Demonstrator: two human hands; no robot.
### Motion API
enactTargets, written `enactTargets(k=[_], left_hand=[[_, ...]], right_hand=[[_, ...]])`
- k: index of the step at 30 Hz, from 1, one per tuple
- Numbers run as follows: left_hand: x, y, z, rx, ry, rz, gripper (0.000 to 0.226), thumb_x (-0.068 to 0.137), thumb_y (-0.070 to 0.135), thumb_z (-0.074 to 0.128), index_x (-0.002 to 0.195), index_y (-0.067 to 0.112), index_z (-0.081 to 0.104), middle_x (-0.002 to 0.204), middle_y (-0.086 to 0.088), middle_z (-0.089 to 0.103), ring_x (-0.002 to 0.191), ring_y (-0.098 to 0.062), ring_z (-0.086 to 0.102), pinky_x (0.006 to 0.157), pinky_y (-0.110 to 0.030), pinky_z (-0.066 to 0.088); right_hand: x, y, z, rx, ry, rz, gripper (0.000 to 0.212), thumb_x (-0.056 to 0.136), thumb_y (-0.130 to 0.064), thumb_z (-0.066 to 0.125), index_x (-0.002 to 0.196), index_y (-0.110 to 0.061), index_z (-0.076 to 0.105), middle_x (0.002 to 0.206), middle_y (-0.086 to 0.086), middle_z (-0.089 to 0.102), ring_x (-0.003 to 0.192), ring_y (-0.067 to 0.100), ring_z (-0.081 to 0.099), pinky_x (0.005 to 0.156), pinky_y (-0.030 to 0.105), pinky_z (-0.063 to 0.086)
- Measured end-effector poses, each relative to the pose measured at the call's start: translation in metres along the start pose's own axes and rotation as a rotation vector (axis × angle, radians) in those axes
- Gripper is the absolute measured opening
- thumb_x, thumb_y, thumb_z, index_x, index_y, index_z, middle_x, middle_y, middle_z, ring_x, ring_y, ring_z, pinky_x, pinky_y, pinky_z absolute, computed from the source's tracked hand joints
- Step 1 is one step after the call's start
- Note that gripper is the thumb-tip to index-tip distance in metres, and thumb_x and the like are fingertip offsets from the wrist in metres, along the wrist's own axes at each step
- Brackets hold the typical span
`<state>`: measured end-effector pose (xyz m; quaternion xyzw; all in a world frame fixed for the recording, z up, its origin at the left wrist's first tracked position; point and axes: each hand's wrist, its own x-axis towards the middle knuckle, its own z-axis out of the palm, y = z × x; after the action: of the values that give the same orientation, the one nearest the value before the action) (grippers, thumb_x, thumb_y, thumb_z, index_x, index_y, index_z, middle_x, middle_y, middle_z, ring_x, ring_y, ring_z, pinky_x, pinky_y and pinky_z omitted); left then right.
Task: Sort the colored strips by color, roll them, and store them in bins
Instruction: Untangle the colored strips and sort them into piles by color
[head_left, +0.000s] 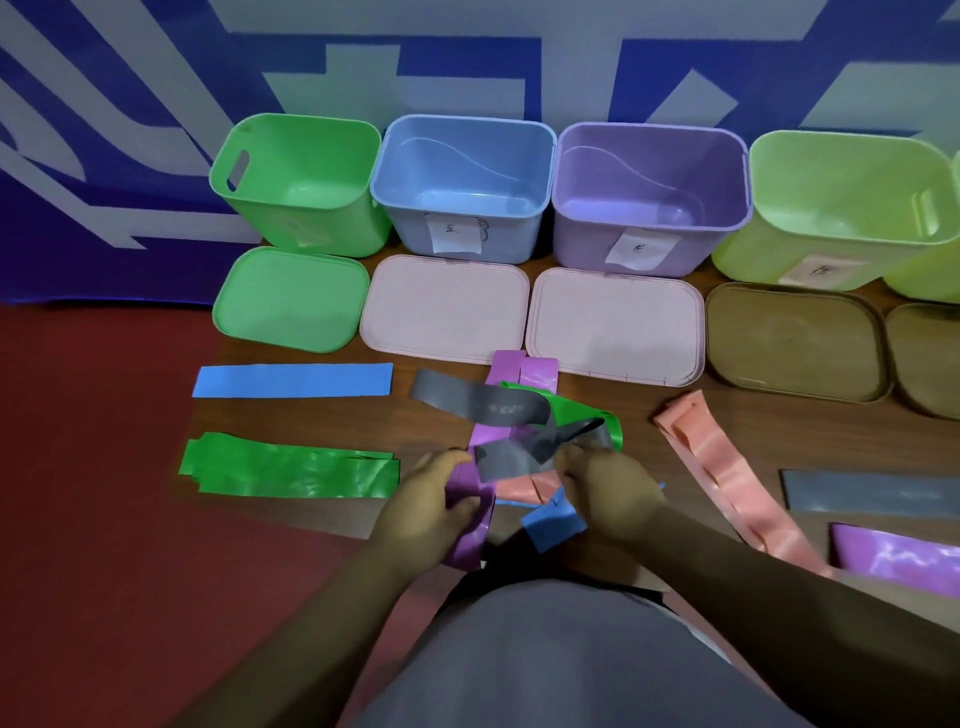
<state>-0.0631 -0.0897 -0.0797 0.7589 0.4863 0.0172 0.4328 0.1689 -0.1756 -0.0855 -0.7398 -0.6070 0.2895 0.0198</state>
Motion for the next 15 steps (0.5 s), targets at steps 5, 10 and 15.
enactTargets(k=[5, 10, 15], left_hand=[[0.013, 0.024, 0.003, -0.035, 0.007, 0.15, 0.053, 0.081, 0.033, 0.07, 0.131, 0.033, 0.054, 0.121, 0.015, 0.052, 0.113, -0.008, 0.057, 0.098, -0.028, 0.047], [0.037, 0.066, 0.011, 0.03, -0.061, 0.315, 0.072, 0.086, 0.028, 0.073, 0.148, 0.034, 0.038, 0.143, 0.007, 0.042, 0.132, -0.01, 0.042, 0.111, -0.028, 0.037], [0.06, 0.107, 0.028, 0.131, -0.212, 0.356, 0.066, 0.088, 0.031, 0.071, 0.147, 0.035, 0.041, 0.152, 0.009, 0.034, 0.138, -0.01, 0.031, 0.113, -0.023, 0.025]], right_hand=[[-0.032, 0.006, -0.042, 0.323, 0.144, -0.003, 0.03, 0.083, -0.021, 0.058, 0.111, -0.029, 0.055, 0.097, -0.004, 0.071, 0.085, 0.02, 0.068, 0.075, 0.034, 0.054], [-0.057, 0.013, -0.095, 0.276, 0.26, -0.013, 0.024, 0.082, -0.011, 0.068, 0.104, -0.016, 0.061, 0.087, -0.003, 0.069, 0.076, 0.014, 0.06, 0.06, 0.018, 0.039], [-0.089, 0.029, -0.135, 0.239, 0.303, -0.095, 0.015, 0.083, -0.015, 0.069, 0.094, -0.02, 0.061, 0.08, -0.006, 0.065, 0.071, 0.013, 0.059, 0.06, 0.032, 0.047]])
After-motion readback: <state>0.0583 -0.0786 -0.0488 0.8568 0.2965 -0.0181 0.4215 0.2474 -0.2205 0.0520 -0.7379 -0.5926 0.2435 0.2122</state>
